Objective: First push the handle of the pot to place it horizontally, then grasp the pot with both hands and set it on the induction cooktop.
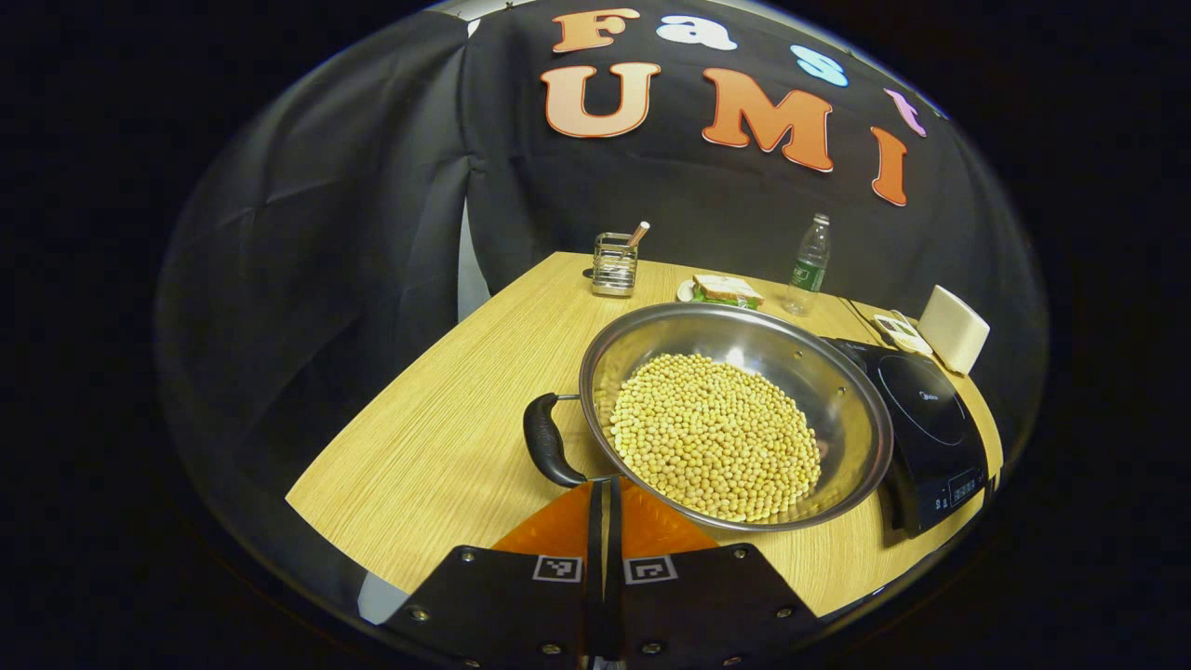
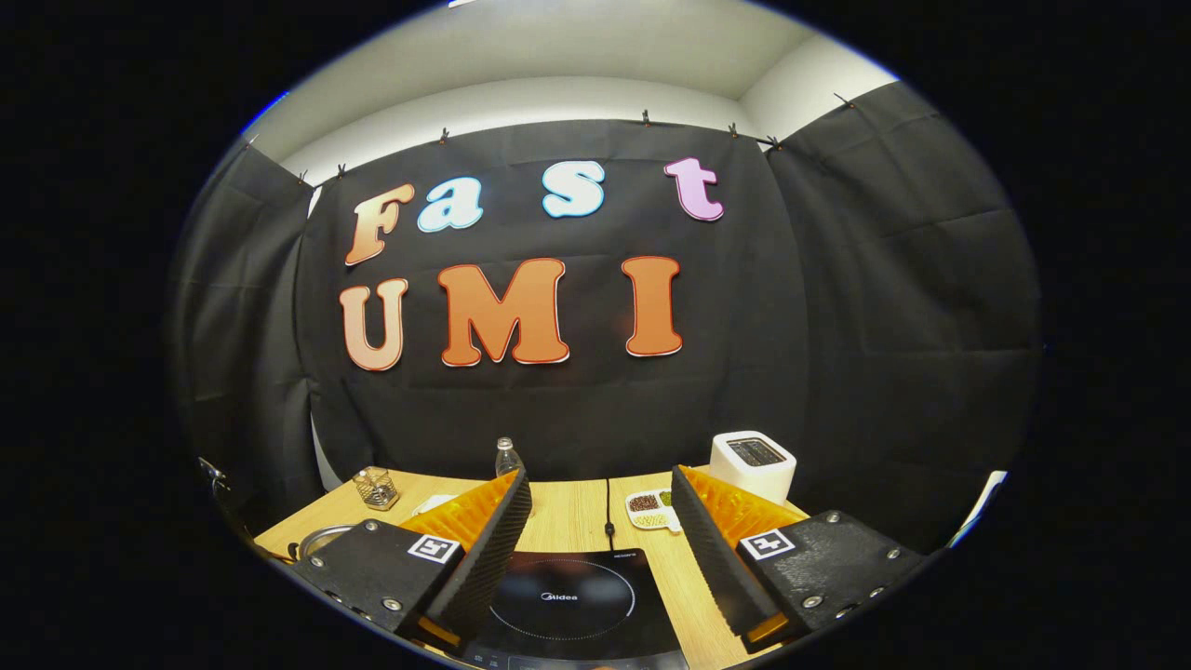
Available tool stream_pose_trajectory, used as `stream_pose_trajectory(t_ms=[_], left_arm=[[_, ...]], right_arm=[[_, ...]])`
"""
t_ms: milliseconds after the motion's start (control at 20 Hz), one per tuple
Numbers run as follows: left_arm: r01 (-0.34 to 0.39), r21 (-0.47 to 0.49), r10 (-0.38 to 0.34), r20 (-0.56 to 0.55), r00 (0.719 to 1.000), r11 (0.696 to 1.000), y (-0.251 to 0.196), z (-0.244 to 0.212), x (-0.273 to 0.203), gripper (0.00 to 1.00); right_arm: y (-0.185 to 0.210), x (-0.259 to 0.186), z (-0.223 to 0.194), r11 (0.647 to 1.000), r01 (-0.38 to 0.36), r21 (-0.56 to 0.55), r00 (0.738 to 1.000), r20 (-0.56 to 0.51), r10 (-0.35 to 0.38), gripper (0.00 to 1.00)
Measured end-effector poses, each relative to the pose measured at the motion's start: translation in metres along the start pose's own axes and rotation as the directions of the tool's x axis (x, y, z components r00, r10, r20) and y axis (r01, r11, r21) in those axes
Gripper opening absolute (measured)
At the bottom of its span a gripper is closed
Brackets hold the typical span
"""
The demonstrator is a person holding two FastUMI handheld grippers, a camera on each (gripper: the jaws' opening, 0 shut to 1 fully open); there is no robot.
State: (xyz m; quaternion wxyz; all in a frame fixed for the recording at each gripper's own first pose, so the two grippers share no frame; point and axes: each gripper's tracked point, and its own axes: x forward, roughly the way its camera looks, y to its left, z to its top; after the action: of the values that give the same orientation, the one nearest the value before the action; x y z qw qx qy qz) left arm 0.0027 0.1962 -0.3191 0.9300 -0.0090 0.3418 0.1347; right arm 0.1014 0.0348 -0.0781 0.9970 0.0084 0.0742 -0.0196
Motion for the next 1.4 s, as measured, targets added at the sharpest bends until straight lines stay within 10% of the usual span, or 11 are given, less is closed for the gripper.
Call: stream_pose_trajectory(t_ms=[1400], left_arm=[[-0.055, -0.011, 0.055, -0.002, 0.999, 0.998, 0.028, 0.014, 0.047, 0.02]], right_arm=[[0.027, 0.017, -0.023, 0.999, -0.035, -0.018, 0.998, -0.049, 0.034, 0.94]])
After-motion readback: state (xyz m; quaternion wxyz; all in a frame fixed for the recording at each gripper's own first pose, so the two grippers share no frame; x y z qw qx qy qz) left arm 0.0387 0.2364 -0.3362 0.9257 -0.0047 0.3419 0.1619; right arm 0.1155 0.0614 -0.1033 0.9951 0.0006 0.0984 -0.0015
